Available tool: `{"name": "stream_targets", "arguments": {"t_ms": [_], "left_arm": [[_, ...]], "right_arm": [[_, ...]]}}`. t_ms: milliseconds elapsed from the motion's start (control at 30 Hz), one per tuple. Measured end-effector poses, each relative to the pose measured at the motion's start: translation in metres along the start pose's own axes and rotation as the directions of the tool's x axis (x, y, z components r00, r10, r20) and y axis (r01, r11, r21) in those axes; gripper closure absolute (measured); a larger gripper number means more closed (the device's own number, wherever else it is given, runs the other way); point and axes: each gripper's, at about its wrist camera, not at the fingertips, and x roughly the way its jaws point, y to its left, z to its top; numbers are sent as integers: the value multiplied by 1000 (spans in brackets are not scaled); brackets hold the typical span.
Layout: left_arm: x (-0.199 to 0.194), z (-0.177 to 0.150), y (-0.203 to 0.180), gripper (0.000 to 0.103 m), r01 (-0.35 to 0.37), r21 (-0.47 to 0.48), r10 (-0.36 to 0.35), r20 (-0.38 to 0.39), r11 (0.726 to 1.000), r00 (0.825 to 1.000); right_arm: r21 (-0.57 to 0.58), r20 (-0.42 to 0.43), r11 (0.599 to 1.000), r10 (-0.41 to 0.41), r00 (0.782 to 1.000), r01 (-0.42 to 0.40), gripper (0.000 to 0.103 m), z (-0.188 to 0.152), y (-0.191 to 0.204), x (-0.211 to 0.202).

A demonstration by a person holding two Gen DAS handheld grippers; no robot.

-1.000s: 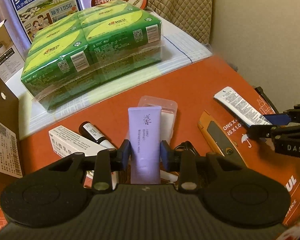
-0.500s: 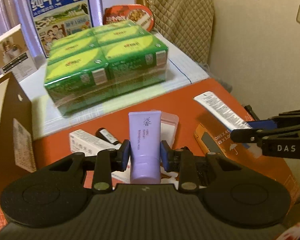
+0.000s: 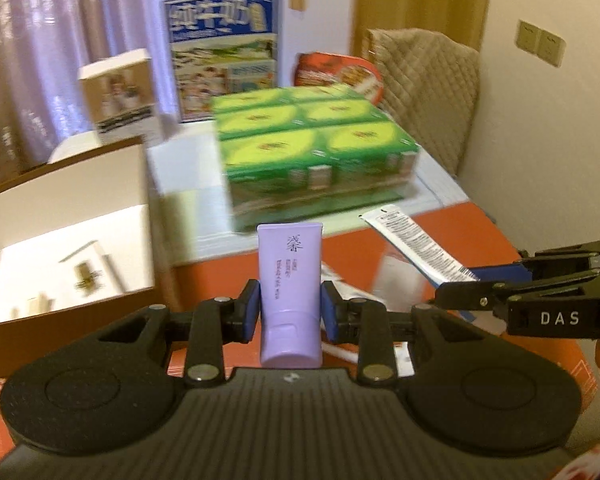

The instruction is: Organize rigid objects

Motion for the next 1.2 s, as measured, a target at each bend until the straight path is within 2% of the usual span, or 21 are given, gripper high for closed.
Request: {"name": "stream_targets", "arguments": {"t_ms": [333,567,800,1000,1200], "left_arm": [[-34,-2,93,75,-99,-78,103,38,992,994],[-46,-5,158,75,-156,-120,162,45,980,986],[-50,-8,223,75,-207,-158,216,41,966,976],[-40,-6,268,75,-247,-177,255,25,953,967],[-19,-6,303,75,-267,-187,269,-16,945,963]], "right_arm": [[-84,-13,988,126,992,-126,72,28,93,48],[-130,-25,974,184,983,-186,72,47,152,90],[-157,-47,966,202,978,-207,72,62,200,131],[-173,-55,962,206,977,-213,72,76,237,165],[-168,-90,968,174,981,-188,72,82,260,205]]}}
